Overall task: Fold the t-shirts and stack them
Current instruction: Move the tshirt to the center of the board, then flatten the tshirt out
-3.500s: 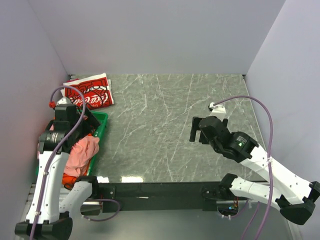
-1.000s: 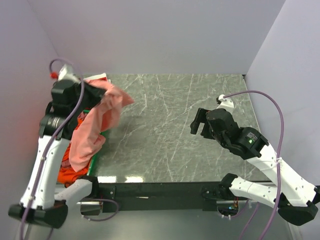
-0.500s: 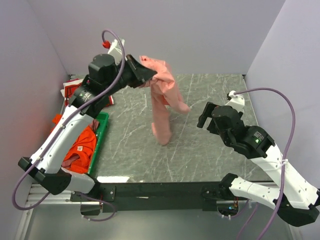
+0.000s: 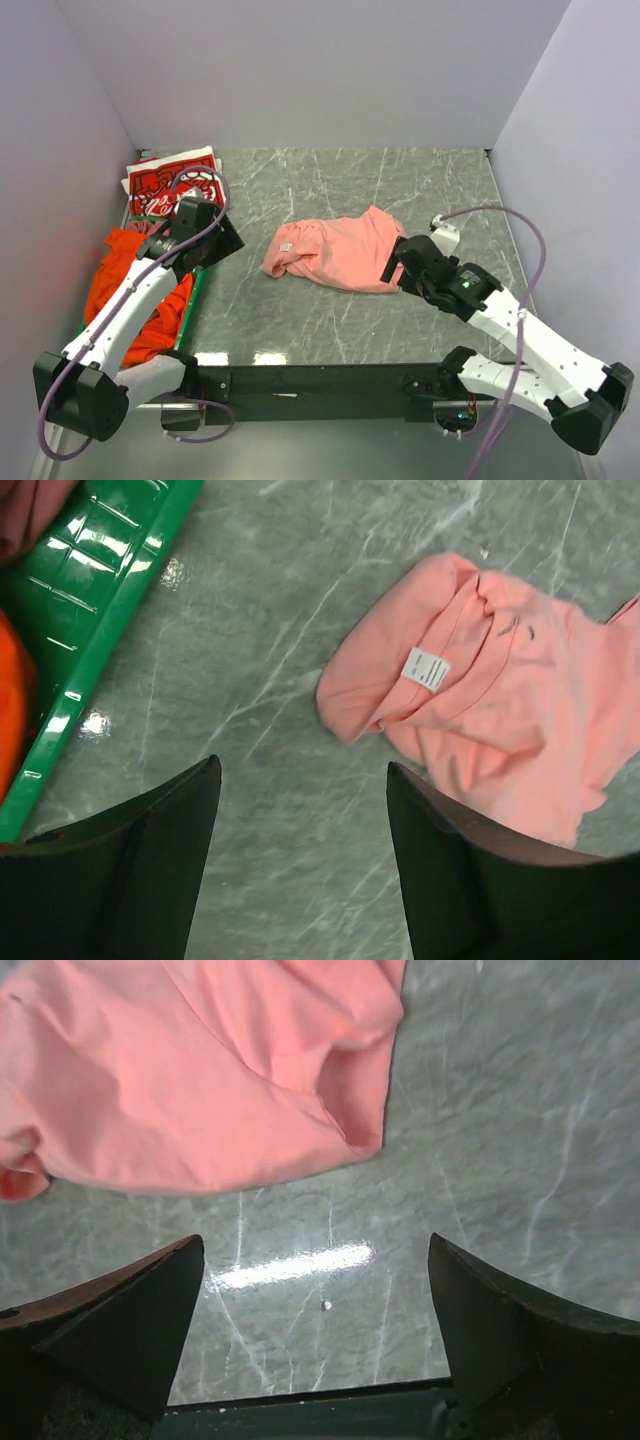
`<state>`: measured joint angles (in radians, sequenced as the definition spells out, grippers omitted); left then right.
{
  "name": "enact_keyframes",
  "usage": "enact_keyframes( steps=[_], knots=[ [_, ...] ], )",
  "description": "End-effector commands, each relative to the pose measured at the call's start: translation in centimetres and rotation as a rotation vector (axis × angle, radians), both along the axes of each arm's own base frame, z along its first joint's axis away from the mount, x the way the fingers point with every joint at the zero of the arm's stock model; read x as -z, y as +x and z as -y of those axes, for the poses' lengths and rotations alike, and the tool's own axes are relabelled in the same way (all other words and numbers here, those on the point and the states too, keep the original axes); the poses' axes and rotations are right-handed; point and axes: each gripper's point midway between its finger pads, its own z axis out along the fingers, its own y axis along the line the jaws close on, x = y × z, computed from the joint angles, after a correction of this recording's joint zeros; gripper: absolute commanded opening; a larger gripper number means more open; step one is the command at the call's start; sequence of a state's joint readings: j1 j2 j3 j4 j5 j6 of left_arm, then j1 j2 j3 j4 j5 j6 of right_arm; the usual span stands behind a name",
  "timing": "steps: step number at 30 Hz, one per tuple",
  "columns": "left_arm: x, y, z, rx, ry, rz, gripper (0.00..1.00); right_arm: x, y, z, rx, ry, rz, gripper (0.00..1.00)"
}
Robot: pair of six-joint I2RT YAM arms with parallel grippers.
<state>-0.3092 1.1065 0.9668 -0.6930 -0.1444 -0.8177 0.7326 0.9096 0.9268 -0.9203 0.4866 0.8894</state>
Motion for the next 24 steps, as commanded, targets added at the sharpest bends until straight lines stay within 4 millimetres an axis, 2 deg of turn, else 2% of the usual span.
enact_keyframes(
  steps=[1,3,5,6,8,9,10,11,12,14,15,16,18,19,20,22,23,24],
  knots=[
    [-1.0,0.3,0.6,0.082,0.014,0.082,0.72,2.6,0.8,-2.0,0.028,0.145,-0.027,0.98],
    [-0.4,0.9,2.1,0.145,-0.021,0.065,0.72,3.4,1.5,-1.9,0.053,0.178,-0.026,0.98],
    [-0.9,1.7,3.8,0.203,-0.034,0.088,0.72,4.0,1.9,-1.6,0.071,0.190,-0.025,0.98],
    [-0.3,2.2,4.8,0.234,-0.038,0.071,0.72,4.5,2.0,-1.4,0.073,0.182,-0.029,0.98],
    [-1.0,3.1,6.9,0.296,-0.046,0.090,0.72,4.8,2.3,-1.4,0.079,0.206,-0.034,0.98],
    [-0.2,3.7,8.2,0.332,-0.065,0.065,0.72,5.3,2.5,-1.0,0.099,0.214,-0.043,0.97],
    [-1.1,4.6,9.1,0.351,-0.077,0.085,0.72,5.5,2.6,-0.9,0.103,0.223,-0.048,0.97],
    [-1.2,5.0,10.0,0.374,-0.082,0.083,0.72,5.4,2.7,-1.0,0.100,0.241,-0.045,0.97],
    [-0.3,5.8,10.9,0.395,-0.089,0.062,0.72,5.7,2.9,-0.6,0.117,0.243,-0.050,0.96],
    [-1.1,7.4,12.1,0.415,-0.109,0.079,0.72,5.7,3.2,-0.6,0.114,0.266,-0.044,0.96],
    [0.3,8.1,12.7,0.424,-0.106,0.045,0.72,5.7,3.4,-0.5,0.118,0.270,-0.041,0.96],
    [-0.7,9.1,13.6,0.447,-0.123,0.066,0.72,5.9,3.6,-0.1,0.135,0.274,-0.042,0.96],
    [-0.1,10.6,14.9,0.469,-0.129,0.043,0.72,6.2,4.0,0.2,0.140,0.277,-0.048,0.95],
    [0.2,10.9,15.4,0.484,-0.137,0.036,0.71,6.4,4.1,0.4,0.143,0.274,-0.050,0.95],
    [1.4,11.2,16.2,0.499,-0.141,0.006,0.71,6.3,4.4,0.5,0.146,0.274,-0.044,0.95],
    [1.1,11.9,17.6,0.536,-0.164,0.013,0.71,6.9,4.8,1.0,0.157,0.257,-0.060,0.95],
    [2.6,12.3,18.0,0.542,-0.162,-0.016,0.71,6.9,5.3,1.1,0.157,0.256,-0.055,0.94],
    [3.0,12.4,18.4,0.550,-0.166,-0.026,0.71,7.2,5.6,1.2,0.154,0.244,-0.068,0.94]
  ],
)
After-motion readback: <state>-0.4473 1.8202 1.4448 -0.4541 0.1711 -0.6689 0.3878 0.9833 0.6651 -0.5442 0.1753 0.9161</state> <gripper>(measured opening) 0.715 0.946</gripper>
